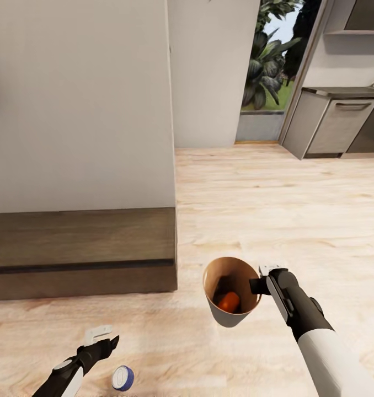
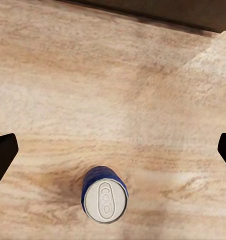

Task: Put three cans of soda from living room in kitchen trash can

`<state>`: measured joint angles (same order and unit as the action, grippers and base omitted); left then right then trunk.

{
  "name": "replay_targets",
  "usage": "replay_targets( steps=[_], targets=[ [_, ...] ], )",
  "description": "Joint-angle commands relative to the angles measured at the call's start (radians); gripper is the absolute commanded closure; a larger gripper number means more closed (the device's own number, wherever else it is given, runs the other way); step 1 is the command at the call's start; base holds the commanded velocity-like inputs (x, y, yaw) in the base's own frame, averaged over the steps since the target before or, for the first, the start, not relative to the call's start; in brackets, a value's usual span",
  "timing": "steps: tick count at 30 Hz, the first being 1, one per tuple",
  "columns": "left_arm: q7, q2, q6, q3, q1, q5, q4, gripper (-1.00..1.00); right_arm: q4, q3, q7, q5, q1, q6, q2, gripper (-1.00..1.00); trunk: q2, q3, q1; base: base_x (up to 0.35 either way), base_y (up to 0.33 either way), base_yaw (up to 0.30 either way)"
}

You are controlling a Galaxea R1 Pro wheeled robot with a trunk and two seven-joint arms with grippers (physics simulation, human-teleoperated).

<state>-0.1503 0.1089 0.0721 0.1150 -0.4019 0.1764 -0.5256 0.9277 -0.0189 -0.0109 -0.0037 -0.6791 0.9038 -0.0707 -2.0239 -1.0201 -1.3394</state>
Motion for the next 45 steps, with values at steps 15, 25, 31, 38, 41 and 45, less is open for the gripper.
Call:
replay_targets(
  steps=[15, 25, 31, 38, 41, 45],
  targets=[
    [0.0, 0.0, 0.0, 0.0, 0.0, -0.001, 0.001, -1.0, 0.0, 0.0, -0.004, -0.015, 0.0, 0.0, 0.0, 1.0, 0.0, -0.024, 0.0, 0.0, 0.0, 0.0],
    [0.001, -0.002, 0.006, -0.005, 0.0, -0.001, 0.001, -1.0, 0.0, -0.001, -0.004, -0.015, 0.0, -0.001, 0.0, 1.0, 0.0, -0.039, 0.0, 0.0, 0.0, 0.0],
    [0.004, -0.027, 0.043, -0.006, -0.028, -0.002, 0.001, -1.0, 0.0, -0.001, -0.004, -0.015, 0.0, -0.002, 0.0, 1.0, 0.0, -0.049, 0.0, 0.0, 0.0, 0.0],
    [0.005, -0.029, 0.058, -0.006, -0.037, -0.002, 0.0, -1.0, 0.0, -0.001, -0.004, -0.015, 0.0, -0.002, 0.0, 1.0, 0.0, -0.06, 0.0, 0.0, 0.0, 0.0],
    [0.005, -0.029, 0.058, -0.006, -0.038, -0.002, -0.001, -1.0, 0.0, -0.001, -0.004, -0.015, 0.0, -0.002, 0.0, 1.0, 0.0, -0.065, 0.0, 0.0, 0.0, 0.0],
    [0.005, -0.027, 0.056, -0.004, -0.038, -0.002, -0.002, -1.0, 0.0, -0.001, -0.004, -0.014, 0.0, -0.002, 0.0, 1.0, 0.0, -0.071, 0.0, 0.0, 0.0, 0.0]
  ],
)
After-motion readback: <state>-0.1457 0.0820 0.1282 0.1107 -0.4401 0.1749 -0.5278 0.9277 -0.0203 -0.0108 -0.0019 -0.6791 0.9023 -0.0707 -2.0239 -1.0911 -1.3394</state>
